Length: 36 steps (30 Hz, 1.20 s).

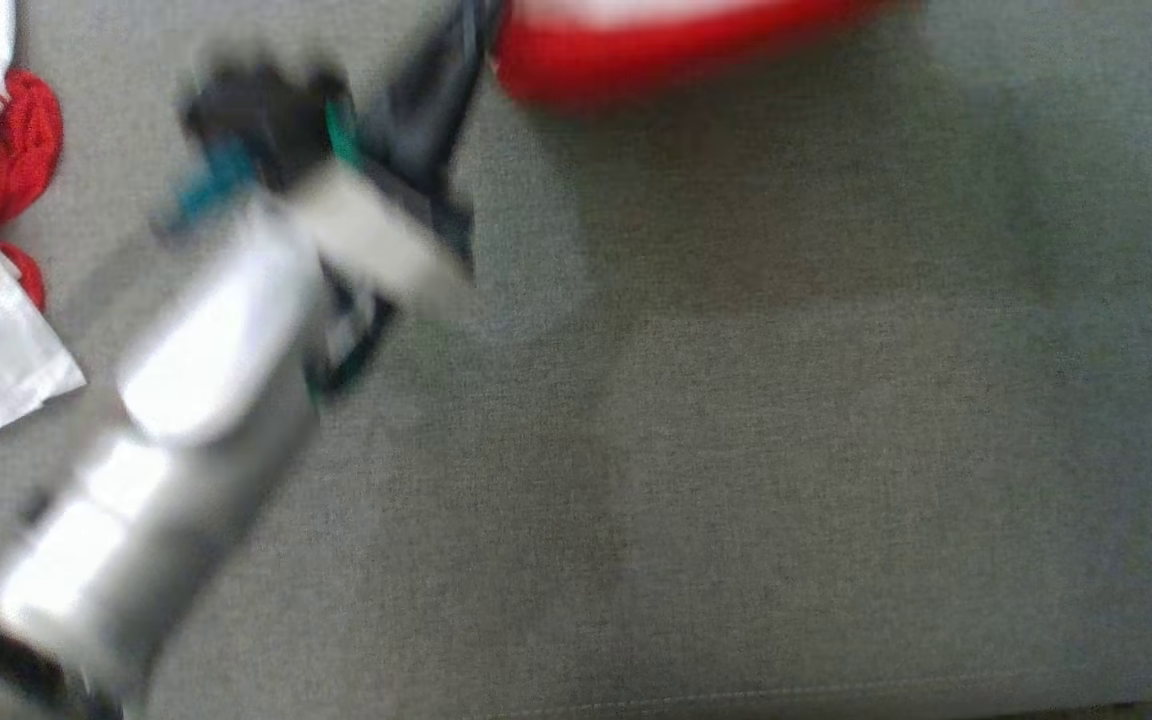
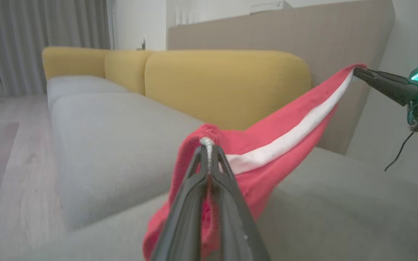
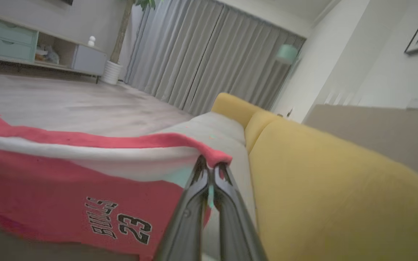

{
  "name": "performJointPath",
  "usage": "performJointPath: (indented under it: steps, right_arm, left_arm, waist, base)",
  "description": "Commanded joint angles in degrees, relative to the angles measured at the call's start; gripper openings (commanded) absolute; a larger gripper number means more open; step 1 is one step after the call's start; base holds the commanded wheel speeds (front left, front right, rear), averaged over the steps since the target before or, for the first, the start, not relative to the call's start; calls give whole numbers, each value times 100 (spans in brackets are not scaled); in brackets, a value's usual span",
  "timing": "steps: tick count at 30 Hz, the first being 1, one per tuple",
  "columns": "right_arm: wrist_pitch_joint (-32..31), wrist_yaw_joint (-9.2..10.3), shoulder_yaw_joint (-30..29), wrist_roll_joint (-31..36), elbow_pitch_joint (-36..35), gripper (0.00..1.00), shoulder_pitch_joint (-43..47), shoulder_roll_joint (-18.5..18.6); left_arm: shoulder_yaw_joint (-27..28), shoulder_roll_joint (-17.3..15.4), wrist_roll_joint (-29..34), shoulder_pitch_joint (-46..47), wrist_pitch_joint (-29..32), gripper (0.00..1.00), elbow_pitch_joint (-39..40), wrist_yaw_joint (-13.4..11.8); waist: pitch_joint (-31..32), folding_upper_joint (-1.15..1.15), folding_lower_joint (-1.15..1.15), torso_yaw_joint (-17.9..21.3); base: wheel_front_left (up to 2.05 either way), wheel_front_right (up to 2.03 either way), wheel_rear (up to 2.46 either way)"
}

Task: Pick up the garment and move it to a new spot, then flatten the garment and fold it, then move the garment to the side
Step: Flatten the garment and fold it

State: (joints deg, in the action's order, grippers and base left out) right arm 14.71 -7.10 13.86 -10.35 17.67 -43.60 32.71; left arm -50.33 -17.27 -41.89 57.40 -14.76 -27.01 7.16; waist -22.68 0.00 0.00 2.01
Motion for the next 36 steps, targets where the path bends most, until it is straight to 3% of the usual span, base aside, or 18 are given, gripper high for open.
performJointPath:
  steps: [1,9,13,17,19,22,25,36]
  right_arm:
    - [28,-39,-57,-67,-213,0,236,60]
    - [-11,-39,-883,-444,-1263,0,3403,-201]
    - [-507,-39,-1469,-815,-2269,0,4825,-464]
    - [-1130,-39,-1820,-707,-3336,0,5561,-621]
    - [-1521,-39,-1975,-664,-3609,0,5482,-679]
    - [-1851,-39,-1867,-713,-3362,0,4925,-596]
    - [-2046,-39,-1606,-760,-2853,0,4119,-433]
    - [-2155,-39,-162,-854,-558,0,1121,316]
  left_arm:
    - [201,-182,63,-33,-22,0,188,32]
    - [114,-95,760,-3010,-23,0,890,-118]
    - [-34,-179,765,-3895,-23,0,1283,-221]
    - [26,-319,590,-4275,41,0,1879,-388]
    - [192,-263,350,-4194,187,0,2225,-464]
    - [421,-112,103,-3934,349,0,2252,-563]
    - [594,74,-101,-3551,529,0,2055,-578]
    - [941,954,-695,-1946,781,0,753,-201]
  waist:
    - [68,0,0,-2]
    - [657,0,0,-89]
    - [952,0,0,-255]
    - [1128,0,0,-394]
    - [1178,0,0,-484]
    - [1152,0,0,-547]
    - [991,0,0,-629]
    - [77,0,0,-1050]
  base:
    - [0,0,0]
    - [0,0,0]
    - [0,0,0]
    - [0,0,0]
    - [0,0,0]
    - [0,0,0]
    - [0,0,0]
    - [0,0,0]
